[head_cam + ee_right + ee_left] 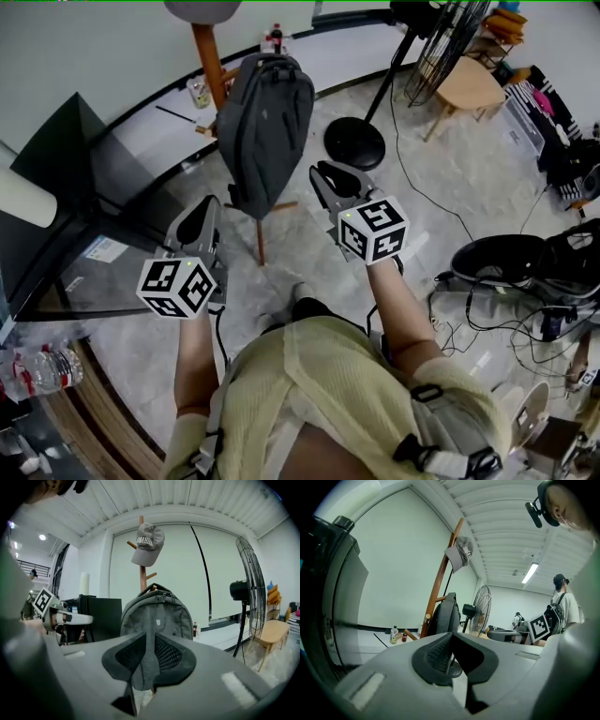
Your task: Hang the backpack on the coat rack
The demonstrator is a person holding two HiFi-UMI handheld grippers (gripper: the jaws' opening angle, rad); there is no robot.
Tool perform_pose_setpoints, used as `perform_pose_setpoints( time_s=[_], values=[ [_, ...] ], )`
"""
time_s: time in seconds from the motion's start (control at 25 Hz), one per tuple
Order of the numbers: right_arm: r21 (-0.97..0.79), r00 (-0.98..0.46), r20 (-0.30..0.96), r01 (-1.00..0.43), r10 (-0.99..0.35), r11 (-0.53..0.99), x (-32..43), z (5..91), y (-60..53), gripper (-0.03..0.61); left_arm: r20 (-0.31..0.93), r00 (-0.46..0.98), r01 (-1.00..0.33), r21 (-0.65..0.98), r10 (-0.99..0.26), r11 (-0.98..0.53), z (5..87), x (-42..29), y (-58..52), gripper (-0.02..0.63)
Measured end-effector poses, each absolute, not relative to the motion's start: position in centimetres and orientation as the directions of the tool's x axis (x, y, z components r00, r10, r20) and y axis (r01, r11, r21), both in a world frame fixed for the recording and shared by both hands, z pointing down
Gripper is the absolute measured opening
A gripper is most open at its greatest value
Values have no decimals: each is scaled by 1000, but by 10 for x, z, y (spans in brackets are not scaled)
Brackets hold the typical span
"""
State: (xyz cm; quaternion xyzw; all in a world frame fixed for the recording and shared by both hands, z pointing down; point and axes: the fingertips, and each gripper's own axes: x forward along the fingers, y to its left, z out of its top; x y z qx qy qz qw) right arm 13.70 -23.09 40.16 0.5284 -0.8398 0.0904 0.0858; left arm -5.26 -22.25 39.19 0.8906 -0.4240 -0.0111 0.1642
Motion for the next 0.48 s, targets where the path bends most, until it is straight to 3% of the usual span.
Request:
perform_pose_setpoints(
  time_s=[0.2, 0.48],
  values=[
    [-61, -412, 243, -910, -878, 410, 136, 404, -223, 4, 113, 656, -737, 311, -746, -600, 391, -50, -221, -2],
    [-64, -395, 245, -918, -885, 392, 134, 400, -214, 3, 115, 661, -733, 309, -742, -606, 390, -51, -216, -2]
  ],
)
